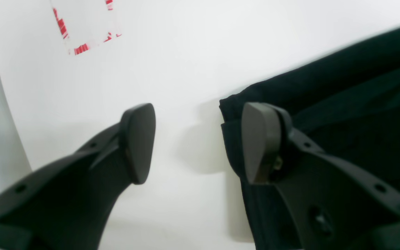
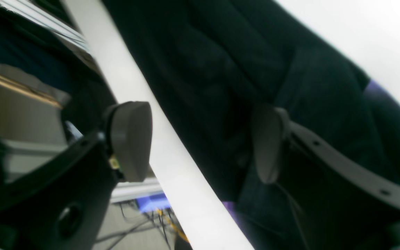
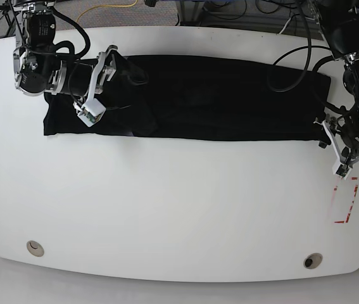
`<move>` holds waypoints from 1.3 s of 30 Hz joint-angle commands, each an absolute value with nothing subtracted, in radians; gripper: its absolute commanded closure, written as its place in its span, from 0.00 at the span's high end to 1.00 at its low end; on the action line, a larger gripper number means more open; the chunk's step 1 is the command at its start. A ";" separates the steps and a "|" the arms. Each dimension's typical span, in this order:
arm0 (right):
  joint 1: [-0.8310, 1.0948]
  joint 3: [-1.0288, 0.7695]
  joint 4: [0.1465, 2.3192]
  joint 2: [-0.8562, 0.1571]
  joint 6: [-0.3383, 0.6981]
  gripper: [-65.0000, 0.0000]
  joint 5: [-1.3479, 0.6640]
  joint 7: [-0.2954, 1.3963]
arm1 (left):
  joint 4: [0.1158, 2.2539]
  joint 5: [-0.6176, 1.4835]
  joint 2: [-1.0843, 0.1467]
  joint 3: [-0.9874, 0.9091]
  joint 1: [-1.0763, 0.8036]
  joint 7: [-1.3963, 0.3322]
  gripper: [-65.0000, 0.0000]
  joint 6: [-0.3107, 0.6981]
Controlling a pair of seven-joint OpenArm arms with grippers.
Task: Fold the T-shirt properly
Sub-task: 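Move the right gripper to the folded strip's corner and grasp it, then move the left gripper to the strip's other corner and grasp it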
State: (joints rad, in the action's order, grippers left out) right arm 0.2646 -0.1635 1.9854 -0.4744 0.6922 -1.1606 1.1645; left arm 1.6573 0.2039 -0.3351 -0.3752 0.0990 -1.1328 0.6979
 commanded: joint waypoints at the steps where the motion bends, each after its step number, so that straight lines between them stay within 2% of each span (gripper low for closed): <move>1: 0.255 -0.234 1.998 -0.489 0.698 0.61 -1.179 1.150 | 1.678 0.216 -0.349 -0.384 0.119 -1.121 0.57 0.698; 6: 0.249 -0.298 1.985 -0.433 0.698 0.53 -1.095 1.147 | 1.670 0.249 -0.341 -0.458 0.122 -1.141 0.57 0.698; 13: 0.237 -0.295 1.983 -0.305 0.698 0.26 -0.788 1.147 | 1.626 0.469 -0.343 -0.579 0.128 -1.224 0.58 0.698; 15: 0.236 -0.294 1.980 -0.266 0.698 0.22 -0.684 1.147 | 1.603 0.515 -0.343 -0.599 0.128 -1.234 0.58 0.698; 20: 0.225 -0.292 1.968 -0.179 0.698 0.21 -0.429 1.132 | 1.524 0.584 -0.344 -0.618 0.128 -1.239 0.58 0.698; 23: 0.223 -0.291 1.966 -0.159 0.698 0.21 -0.343 1.101 | 1.488 0.595 -0.344 -0.616 0.128 -1.239 0.58 0.698; 39: 0.251 -0.268 1.968 -0.171 0.698 0.21 -0.334 1.086 | 1.429 0.590 -0.325 -0.584 0.122 -1.239 0.58 0.698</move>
State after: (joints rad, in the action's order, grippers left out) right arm 0.2543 -0.2623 1.9491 -0.1631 0.6922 -0.3210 1.1027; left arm 1.4361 0.5766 -0.3161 -0.5999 0.1055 -1.2556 0.6968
